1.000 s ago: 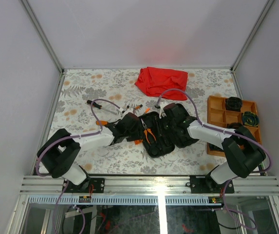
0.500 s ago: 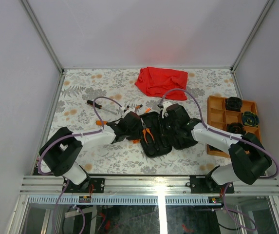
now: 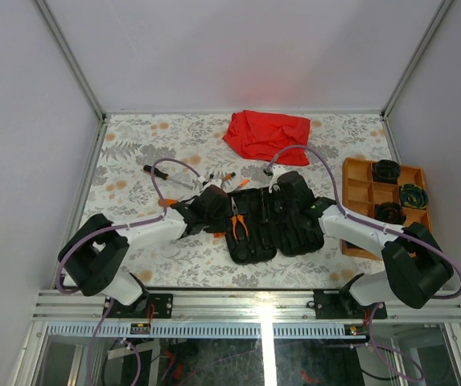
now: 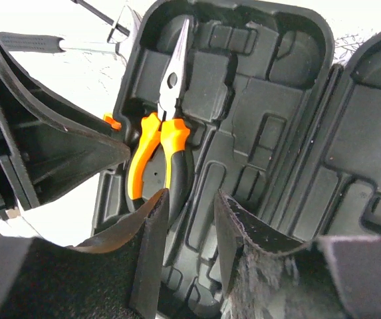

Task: Sort the tools into containers
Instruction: Place the pliers in the storage box, then pick up the hammer at the center of the board.

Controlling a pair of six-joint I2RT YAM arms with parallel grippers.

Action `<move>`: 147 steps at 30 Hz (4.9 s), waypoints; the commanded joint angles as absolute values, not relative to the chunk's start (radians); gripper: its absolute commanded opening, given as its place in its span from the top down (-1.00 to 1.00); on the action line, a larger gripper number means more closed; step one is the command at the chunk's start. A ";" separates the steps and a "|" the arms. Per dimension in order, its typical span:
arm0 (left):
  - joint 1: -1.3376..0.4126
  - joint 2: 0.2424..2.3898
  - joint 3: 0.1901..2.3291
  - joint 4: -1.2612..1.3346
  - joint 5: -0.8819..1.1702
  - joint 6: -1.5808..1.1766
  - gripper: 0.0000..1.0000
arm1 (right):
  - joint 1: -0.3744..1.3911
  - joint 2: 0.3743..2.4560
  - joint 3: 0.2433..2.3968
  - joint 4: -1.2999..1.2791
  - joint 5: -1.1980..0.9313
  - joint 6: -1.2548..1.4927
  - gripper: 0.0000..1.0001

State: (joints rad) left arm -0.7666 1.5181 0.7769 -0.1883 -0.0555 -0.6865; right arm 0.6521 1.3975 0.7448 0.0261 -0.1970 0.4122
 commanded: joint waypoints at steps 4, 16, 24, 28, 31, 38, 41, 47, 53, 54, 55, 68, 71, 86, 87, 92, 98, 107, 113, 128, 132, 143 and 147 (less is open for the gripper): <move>-0.767 1.471 0.744 -0.186 -0.015 -0.696 0.38 | 0.671 1.435 0.781 0.099 -0.192 0.494 0.18; -0.766 1.393 0.692 -0.112 -0.018 -0.771 0.18 | 0.703 1.484 0.775 0.123 -0.166 0.570 0.23; -0.766 1.404 0.685 -0.102 -0.027 -0.769 0.46 | 0.724 1.555 0.812 0.134 -0.204 0.560 0.31; -0.766 1.410 0.686 -0.103 -0.032 -0.765 0.50 | 0.728 1.584 0.823 0.145 -0.228 0.552 0.37; -0.766 1.417 0.689 -0.103 -0.030 -0.762 0.54 | 0.733 1.600 0.827 0.153 -0.240 0.552 0.39; -0.766 1.434 0.689 -0.097 -0.014 -0.768 0.59 | 0.742 1.626 0.839 0.151 -0.242 0.549 0.45; -0.765 1.440 0.689 -0.092 -0.008 -0.769 0.60 | 0.743 1.639 0.842 0.140 -0.228 0.547 0.51; -0.767 1.455 0.692 -0.085 0.001 -0.767 0.63 | 0.757 1.658 0.861 0.081 -0.196 0.535 0.70; -0.767 1.469 0.692 -0.073 0.012 -0.763 0.64 | 0.785 1.690 0.868 0.020 -0.160 0.539 0.75; -0.767 1.473 0.693 -0.071 0.014 -0.762 0.65 | 0.791 1.692 0.869 0.015 -0.155 0.543 0.76; -0.768 1.476 0.693 -0.068 0.018 -0.763 0.65 | 0.798 1.698 0.869 0.006 -0.150 0.547 0.77; -0.779 1.512 0.704 -0.048 0.034 -0.762 0.68 | 0.870 1.857 0.943 -0.162 -0.063 0.558 0.83; -0.781 1.512 0.702 -0.049 0.033 -0.763 0.68 | 0.875 1.859 0.936 -0.165 -0.050 0.565 0.83; -0.718 1.340 0.799 -0.233 -0.095 -0.697 0.13 | 0.874 1.387 0.823 -0.014 0.069 0.496 0.26; -0.709 1.322 0.808 -0.251 -0.112 -0.687 0.10 | 0.875 1.361 0.818 -0.020 0.092 0.489 0.23; -0.660 1.269 0.854 -0.356 -0.227 -0.632 0.06 | 0.875 1.249 0.770 -0.053 0.213 0.476 0.12; -0.637 1.166 0.852 -0.393 -0.323 -0.635 -0.16 | 0.874 1.121 0.665 -0.065 0.368 0.538 0.00; -0.603 1.147 0.900 -0.491 -0.457 -0.625 -0.21 | 0.873 0.964 0.555 -0.084 0.506 0.588 -0.18; -0.492 1.207 0.912 -0.509 -0.322 -0.519 -0.19 | 0.874 0.940 0.539 -0.101 0.491 0.572 -0.20; -0.419 1.343 0.911 -0.525 -0.144 -0.364 -0.23 | 0.874 0.984 0.516 -0.067 0.349 0.511 -0.25; -0.418 1.402 0.913 -0.499 -0.120 -0.353 -0.22 | 0.874 0.992 0.514 -0.065 0.326 0.511 -0.25; -0.421 1.569 0.974 -0.481 -0.063 -0.340 -0.27 | 0.873 0.996 0.502 -0.062 0.313 0.502 -0.25; -0.442 1.614 0.976 -0.464 -0.076 -0.343 -0.26 | 0.873 1.004 0.504 -0.058 0.305 0.499 -0.25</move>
State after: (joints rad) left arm -0.4259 1.5776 0.9543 -0.4911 -0.0879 -0.3607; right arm 0.8707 0.9970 0.5007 -0.0978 0.3191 0.5159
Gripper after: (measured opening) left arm 0.632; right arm 0.623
